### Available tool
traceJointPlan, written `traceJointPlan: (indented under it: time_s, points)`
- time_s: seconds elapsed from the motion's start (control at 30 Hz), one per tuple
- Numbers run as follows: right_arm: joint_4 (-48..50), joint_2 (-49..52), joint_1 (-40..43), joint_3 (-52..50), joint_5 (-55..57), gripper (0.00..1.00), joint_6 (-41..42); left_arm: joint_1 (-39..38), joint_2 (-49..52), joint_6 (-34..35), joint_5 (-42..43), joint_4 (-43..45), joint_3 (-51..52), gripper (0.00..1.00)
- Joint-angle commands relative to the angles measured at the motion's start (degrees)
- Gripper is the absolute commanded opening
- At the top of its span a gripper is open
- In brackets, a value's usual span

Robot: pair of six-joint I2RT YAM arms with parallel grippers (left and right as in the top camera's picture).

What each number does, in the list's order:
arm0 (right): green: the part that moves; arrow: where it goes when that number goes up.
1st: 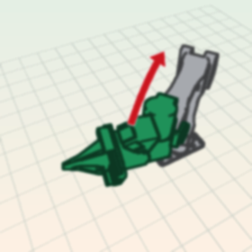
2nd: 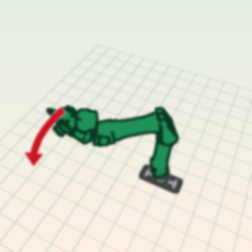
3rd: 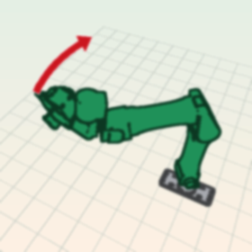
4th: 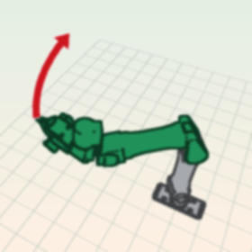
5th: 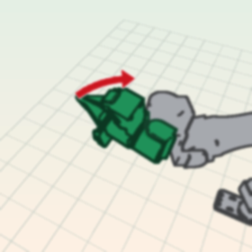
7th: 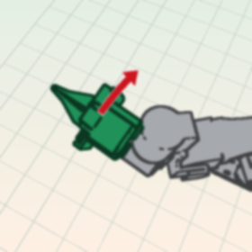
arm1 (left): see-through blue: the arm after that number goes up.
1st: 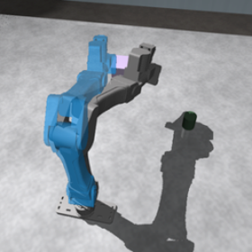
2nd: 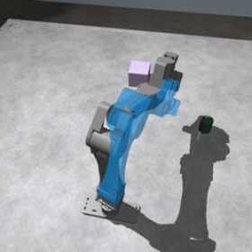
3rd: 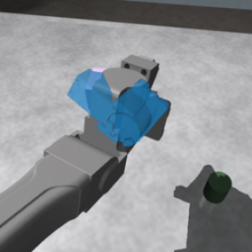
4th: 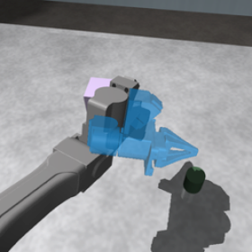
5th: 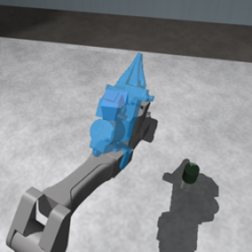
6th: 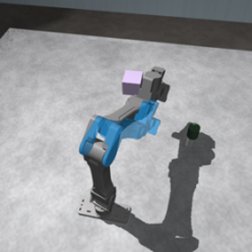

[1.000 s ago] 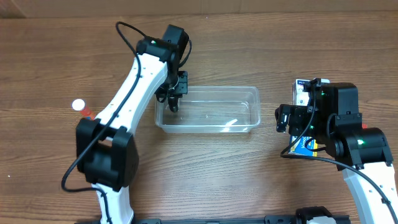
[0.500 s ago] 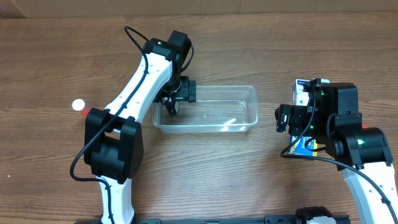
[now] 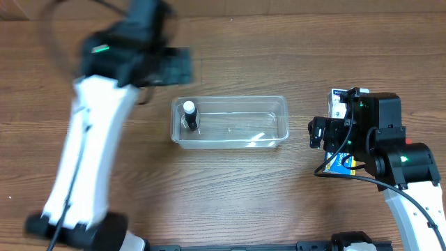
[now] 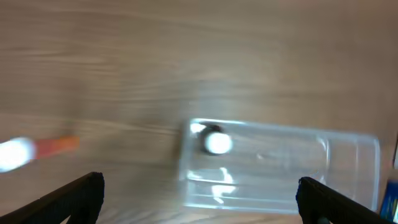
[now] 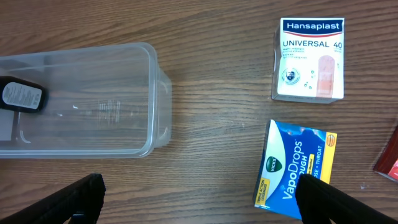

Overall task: Pack container
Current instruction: 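Move the left gripper to the orange tube and grasp it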

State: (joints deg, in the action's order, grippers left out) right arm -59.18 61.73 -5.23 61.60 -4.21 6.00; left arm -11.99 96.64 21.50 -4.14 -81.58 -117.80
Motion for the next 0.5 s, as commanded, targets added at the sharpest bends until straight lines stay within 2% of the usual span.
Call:
traceJointPlan:
  time_s: [0.0, 0.07, 0.23, 0.47]
  points:
    - [0.31, 0.02, 0.11, 1.79, 0.26, 1.00, 0.24, 12.39, -2.86, 0.37, -2.16, -3.17, -0.57, 1.00]
    - [0.31, 0.02, 0.11, 1.79, 0.26, 1.00, 0.24, 19.67, -2.23, 0.35, -1.81, -4.76, 0.31, 1.00]
    - [0.31, 0.02, 0.11, 1.79, 0.26, 1.00, 0.24, 29.99, 0.13, 0.07, 1.22, -3.37, 6.80, 1.00]
    - [0.28, 0.02, 0.11, 1.79, 0.26, 1.00, 0.24, 32.63, 5.38, -2.23, 4.09, 5.57, 20.63, 1.00]
